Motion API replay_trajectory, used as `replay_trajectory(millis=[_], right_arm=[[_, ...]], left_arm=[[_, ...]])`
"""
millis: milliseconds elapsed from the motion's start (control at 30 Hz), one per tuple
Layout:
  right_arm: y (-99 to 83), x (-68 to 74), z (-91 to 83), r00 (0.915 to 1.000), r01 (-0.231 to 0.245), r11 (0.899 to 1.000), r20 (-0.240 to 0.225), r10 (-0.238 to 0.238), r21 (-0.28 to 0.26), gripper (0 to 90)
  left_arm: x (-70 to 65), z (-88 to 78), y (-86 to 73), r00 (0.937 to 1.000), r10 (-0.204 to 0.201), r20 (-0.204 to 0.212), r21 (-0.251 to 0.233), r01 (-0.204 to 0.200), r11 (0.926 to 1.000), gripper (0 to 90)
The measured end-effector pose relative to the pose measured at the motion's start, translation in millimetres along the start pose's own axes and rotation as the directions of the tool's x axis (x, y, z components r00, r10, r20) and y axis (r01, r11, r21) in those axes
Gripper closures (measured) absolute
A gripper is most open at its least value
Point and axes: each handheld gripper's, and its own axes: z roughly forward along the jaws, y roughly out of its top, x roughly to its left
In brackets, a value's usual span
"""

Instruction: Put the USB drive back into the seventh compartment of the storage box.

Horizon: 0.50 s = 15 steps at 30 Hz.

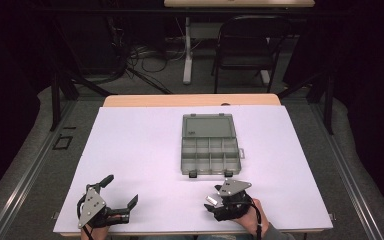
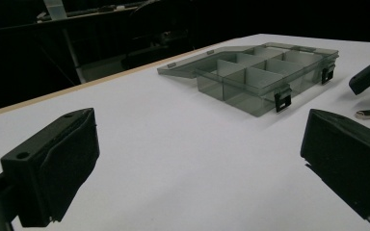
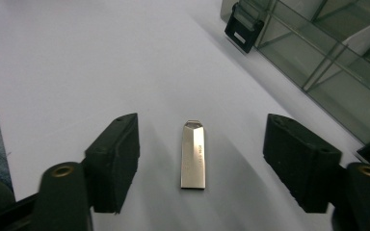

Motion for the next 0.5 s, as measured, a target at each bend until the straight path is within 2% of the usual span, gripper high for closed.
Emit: replay_trajectory(millis=[33, 67, 100, 267, 500], right_arm=[[-0.2, 0.9, -0.3, 1.0000, -0.003, 1.000, 0.003, 0.003, 0.004, 40.6], [-0.2, 0.9, -0.3, 1.0000, -0.003, 1.000, 0.003, 0.003, 0.004, 40.6], [-1.4, 3.1, -0.1, 0.9998, -0.019, 1.000, 0.008, 0.019, 0.009, 48.7], [-3.0, 7.3, 1.0, 0.9994, -0.036, 0.999, 0.005, 0.036, 0.027, 60.4], [-3.7, 7.4, 0.2, 0.9984, -0.055, 0.998, 0.014, 0.055, 0.026, 70.2]], left_arm=[[0.0, 0.0, 0.0, 1.0000, 0.000, 0.000, 0.000, 0.000, 1.0000, 0.3], [0.1, 0.1, -0.1, 1.0000, -0.002, 0.000, 0.001, 0.002, 1.0000, 0.3], [0.0, 0.1, -0.2, 1.0000, -0.003, -0.001, 0.002, 0.003, 1.0000, 0.3], [-0.2, 0.7, -0.2, 1.0000, -0.001, 0.001, 0.002, 0.001, 1.0000, 0.3], [0.3, 1.0, -0.5, 1.0000, -0.002, 0.001, 0.006, 0.002, 1.0000, 0.3]])
